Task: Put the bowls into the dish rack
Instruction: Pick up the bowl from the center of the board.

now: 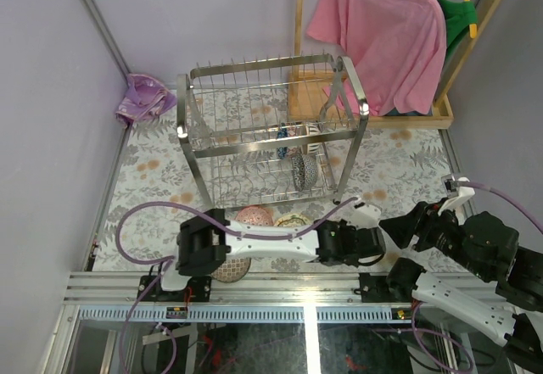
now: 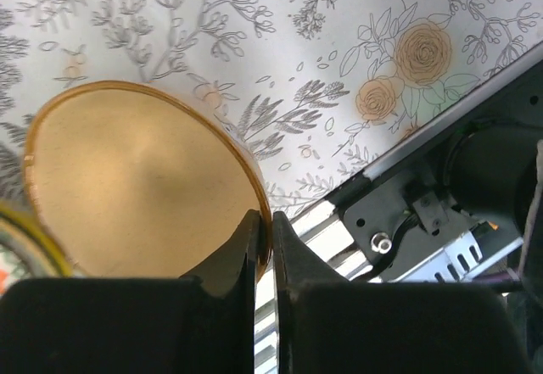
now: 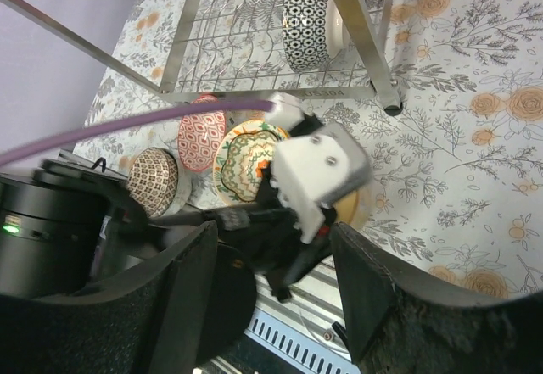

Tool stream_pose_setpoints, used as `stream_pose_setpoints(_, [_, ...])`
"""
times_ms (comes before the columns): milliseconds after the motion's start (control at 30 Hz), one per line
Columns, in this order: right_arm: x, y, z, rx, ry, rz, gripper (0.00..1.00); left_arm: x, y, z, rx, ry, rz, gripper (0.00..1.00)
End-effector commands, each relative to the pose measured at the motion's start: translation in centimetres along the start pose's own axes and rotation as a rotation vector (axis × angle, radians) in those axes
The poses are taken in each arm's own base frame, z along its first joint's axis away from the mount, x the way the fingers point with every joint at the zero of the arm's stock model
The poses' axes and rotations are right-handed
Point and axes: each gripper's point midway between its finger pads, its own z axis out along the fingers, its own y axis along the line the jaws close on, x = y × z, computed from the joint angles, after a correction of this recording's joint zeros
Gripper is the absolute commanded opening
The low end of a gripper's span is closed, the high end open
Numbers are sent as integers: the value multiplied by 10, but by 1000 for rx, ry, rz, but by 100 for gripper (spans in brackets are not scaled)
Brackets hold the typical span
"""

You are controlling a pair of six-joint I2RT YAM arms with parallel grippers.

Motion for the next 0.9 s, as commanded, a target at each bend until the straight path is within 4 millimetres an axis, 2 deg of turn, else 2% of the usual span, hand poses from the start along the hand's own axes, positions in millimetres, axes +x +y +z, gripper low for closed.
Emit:
stream_pose_setpoints(0, [3,10,4,-43,32,-29,64,-15,16,-27,21,-70,-31,0])
stream_pose_setpoints(167, [4,13,9,-42,42,-39,64,-41,22,-68,128,-199,-75,0])
stream_pose_setpoints(300, [6,14,14,-45,54,-43,64,-55,25,-88,242,-255,-126,0])
stream_pose_setpoints(400, [8,15,16,-45,60,-45,64,-57,38,-96,281,-273,-161,0])
stream_pose_setpoints(633, [13,16,22,-46,74,-44,64,-55,83,-106,271,-284,-256,0])
stream_pose_setpoints(733, [15,15,25,-46,81,-44,64,-64,82,-124,399,-335,-301,0])
stream_pose_setpoints(867, [21,15,30,-47,96,-40,63,-65,90,-125,404,-346,-304,0])
